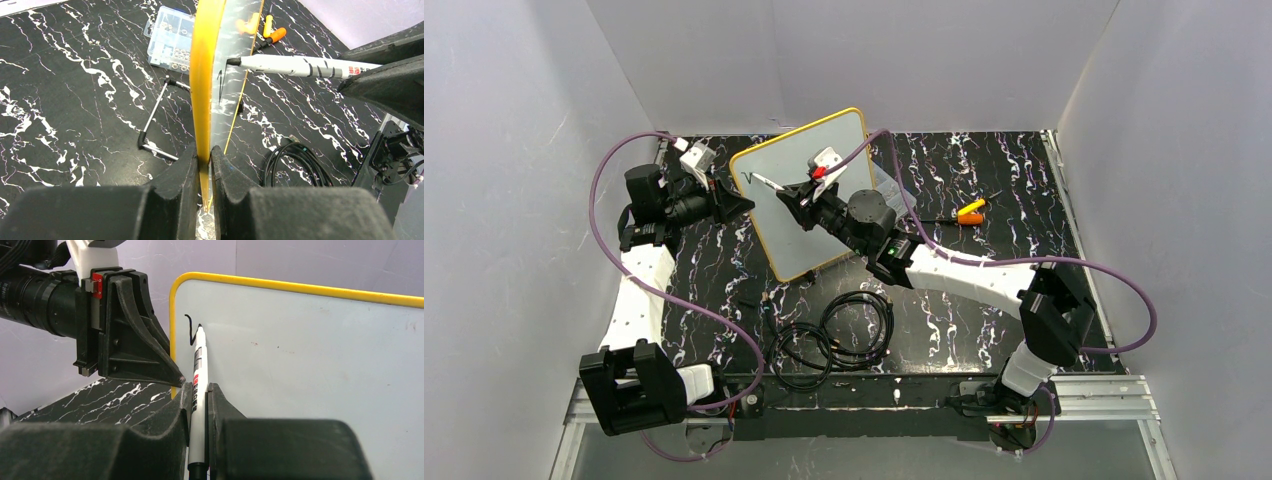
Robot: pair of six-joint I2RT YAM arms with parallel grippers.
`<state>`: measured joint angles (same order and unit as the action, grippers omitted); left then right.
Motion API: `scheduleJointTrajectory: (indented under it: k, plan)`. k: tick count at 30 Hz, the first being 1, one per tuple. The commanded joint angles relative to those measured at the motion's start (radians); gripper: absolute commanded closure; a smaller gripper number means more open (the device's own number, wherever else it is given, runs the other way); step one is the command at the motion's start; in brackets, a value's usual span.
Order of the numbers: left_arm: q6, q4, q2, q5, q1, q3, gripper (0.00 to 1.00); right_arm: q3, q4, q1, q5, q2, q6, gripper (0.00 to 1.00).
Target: Write a sentence on the whiteboard
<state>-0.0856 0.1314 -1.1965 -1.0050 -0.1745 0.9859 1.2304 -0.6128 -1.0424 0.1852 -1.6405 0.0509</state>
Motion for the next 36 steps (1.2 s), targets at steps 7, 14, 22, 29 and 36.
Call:
scheduleJointTrajectory:
  k: [7,14,22,29,36]
  plan:
    - [-0.005,0.080,0.031,-0.034,0.012,-0.011,1.00,-0.012,-0.019,0.010,0.063,0.017,-0.016,0.99]
    - [-0.004,0.080,0.032,-0.034,0.012,-0.012,1.00,-0.067,-0.002,0.010,0.069,0.036,0.001,0.99]
    - [-0.003,0.080,0.034,-0.035,0.012,-0.013,1.00,-0.062,-0.012,0.010,0.078,0.040,-0.003,0.99]
    - [-0.004,0.080,0.033,-0.034,0.013,-0.013,1.00,-0.032,-0.067,0.010,0.095,0.039,-0.020,0.99]
    - [-0.005,0.080,0.034,-0.032,0.012,-0.014,1.00,0.007,-0.084,0.010,0.103,0.029,-0.046,0.99]
